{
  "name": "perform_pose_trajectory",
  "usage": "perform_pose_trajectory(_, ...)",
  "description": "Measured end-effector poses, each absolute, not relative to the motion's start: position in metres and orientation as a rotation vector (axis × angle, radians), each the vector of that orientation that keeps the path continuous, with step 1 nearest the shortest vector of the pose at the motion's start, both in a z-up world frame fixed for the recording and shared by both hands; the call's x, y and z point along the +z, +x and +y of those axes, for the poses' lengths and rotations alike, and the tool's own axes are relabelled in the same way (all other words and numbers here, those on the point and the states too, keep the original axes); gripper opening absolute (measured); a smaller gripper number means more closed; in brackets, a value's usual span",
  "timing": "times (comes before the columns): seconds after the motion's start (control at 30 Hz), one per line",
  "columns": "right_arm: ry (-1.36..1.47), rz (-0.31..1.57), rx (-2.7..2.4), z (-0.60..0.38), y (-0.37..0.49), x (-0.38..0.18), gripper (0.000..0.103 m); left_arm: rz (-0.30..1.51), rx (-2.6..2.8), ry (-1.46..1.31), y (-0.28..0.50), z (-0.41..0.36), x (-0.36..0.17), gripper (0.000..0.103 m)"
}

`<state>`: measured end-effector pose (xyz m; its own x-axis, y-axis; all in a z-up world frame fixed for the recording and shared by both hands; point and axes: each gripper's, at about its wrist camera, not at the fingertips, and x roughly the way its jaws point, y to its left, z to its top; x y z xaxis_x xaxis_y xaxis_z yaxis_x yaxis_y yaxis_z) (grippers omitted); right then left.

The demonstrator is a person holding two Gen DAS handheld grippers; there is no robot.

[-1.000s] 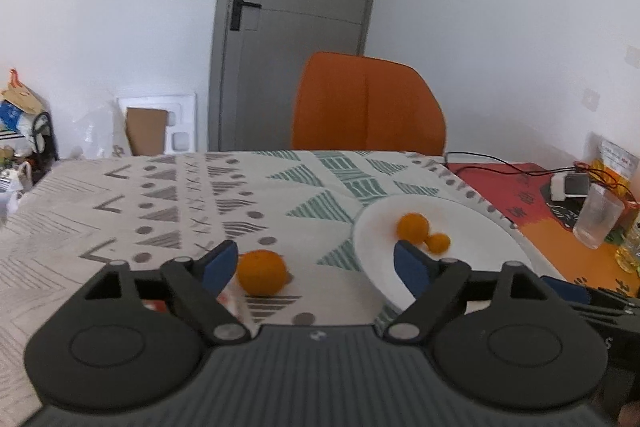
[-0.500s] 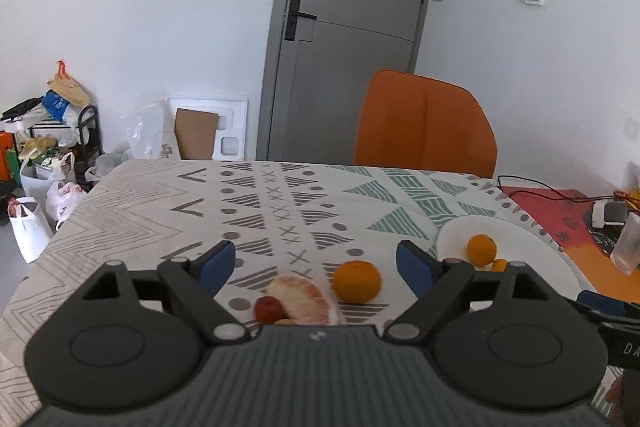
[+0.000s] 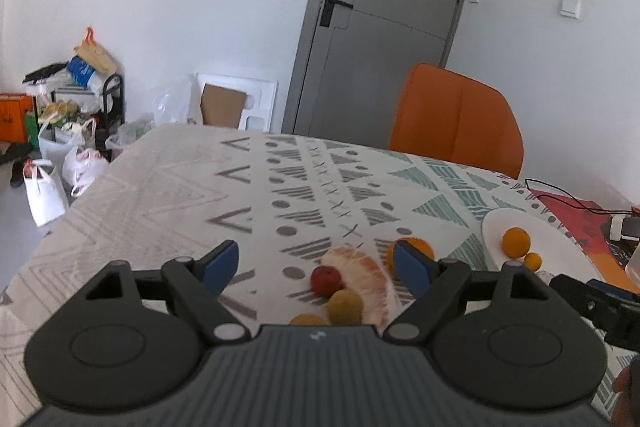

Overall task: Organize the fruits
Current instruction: 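Return both grippers to the fruit cluster, then grasp a yellow apricot with the left gripper while the right grasps a pomelo segment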

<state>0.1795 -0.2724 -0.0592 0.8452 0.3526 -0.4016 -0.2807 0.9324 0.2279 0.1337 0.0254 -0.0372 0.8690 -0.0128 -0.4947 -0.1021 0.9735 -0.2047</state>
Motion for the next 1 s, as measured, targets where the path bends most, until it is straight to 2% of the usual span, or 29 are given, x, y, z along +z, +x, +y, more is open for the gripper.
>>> perform_pose_trajectory(0.13, 0.148, 0.459, 0.352, -0.262, 0.182, -0.059, 0.103, 0.521, 0.053, -0.242, 0.131, 0.031, -0.042, 0.080)
perform_pose_trajectory(0.43, 0.120, 0.482, 0.376, -0.241, 0.189, -0.064, 0.103, 0.578, 0.015, -0.277, 0.133, 0.035, -0.063, 0.065)
perform_pose_trajectory(0.53, 0.121, 0.466, 0.381, -0.237, 0.188, -0.062, 0.103, 0.601, 0.011, -0.300, 0.135, 0.040, -0.072, 0.055)
perform_pose_trajectory(0.6, 0.120, 0.465, 0.385, -0.235, 0.189, -0.061, 0.103, 0.622, 0.001, -0.310, 0.136, 0.041, -0.077, 0.039)
perform_pose_trajectory(0.63, 0.117, 0.467, 0.386, -0.233, 0.190, -0.061, 0.103, 0.617, -0.004, -0.300, 0.135, 0.040, -0.079, 0.035)
perform_pose_trajectory(0.67, 0.115, 0.470, 0.387, -0.231, 0.191, -0.061, 0.103, 0.613, -0.012, -0.288, 0.134, 0.040, -0.079, 0.023)
perform_pose_trajectory(0.9, 0.067, 0.499, 0.431, -0.208, 0.194, -0.065, 0.103, 0.589, 0.002, -0.352, 0.131, 0.053, -0.082, 0.023)
perform_pose_trajectory(1.0, 0.043, 0.511, 0.451, -0.196, 0.195, -0.068, 0.098, 0.578, 0.016, -0.370, 0.130, 0.059, -0.080, 0.023)
